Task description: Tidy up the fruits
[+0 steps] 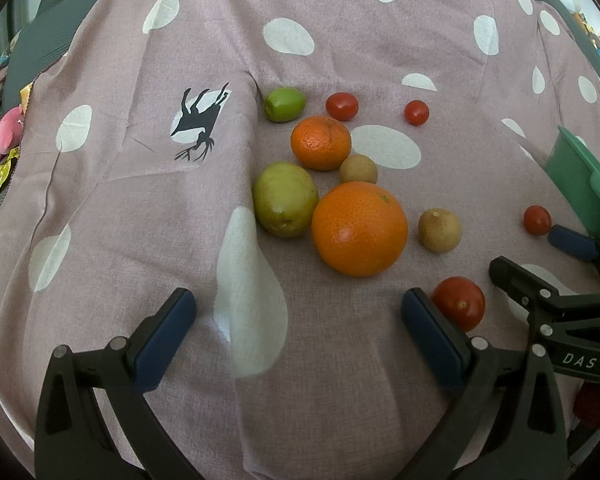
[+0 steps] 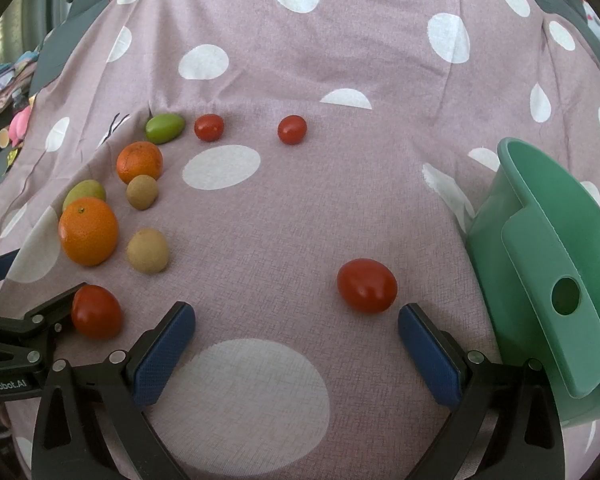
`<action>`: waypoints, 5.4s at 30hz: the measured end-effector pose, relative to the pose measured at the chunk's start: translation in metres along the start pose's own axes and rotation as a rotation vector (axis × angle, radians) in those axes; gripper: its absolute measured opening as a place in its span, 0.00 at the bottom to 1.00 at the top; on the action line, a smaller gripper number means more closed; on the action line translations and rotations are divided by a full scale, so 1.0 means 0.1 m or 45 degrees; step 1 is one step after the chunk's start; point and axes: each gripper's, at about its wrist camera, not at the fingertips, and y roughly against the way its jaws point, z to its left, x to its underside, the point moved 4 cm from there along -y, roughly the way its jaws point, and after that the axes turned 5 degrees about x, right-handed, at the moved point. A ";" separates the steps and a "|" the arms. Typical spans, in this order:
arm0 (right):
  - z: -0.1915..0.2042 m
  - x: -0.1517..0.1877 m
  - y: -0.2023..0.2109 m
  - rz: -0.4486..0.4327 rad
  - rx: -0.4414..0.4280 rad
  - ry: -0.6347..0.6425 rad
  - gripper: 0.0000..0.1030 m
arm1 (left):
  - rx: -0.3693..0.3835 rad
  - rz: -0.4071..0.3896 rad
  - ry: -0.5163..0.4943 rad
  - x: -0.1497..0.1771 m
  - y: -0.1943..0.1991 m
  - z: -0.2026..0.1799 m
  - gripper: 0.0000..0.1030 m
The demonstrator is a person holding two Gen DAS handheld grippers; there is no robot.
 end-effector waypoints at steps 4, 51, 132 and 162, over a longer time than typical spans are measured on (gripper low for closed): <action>0.00 0.00 0.00 0.000 0.000 0.000 0.98 | 0.000 0.000 0.000 0.00 0.00 0.00 1.00; 0.17 -0.25 0.31 0.026 -0.090 -0.092 0.98 | 0.028 -0.063 0.087 -0.35 0.61 0.20 0.94; 0.90 -1.07 -0.41 0.251 -0.500 -0.264 0.62 | 0.252 0.030 0.512 -0.76 0.43 0.77 0.44; 0.27 -0.76 0.42 -0.001 -0.346 -0.372 0.43 | 0.195 -0.072 0.320 -0.79 0.64 0.34 0.44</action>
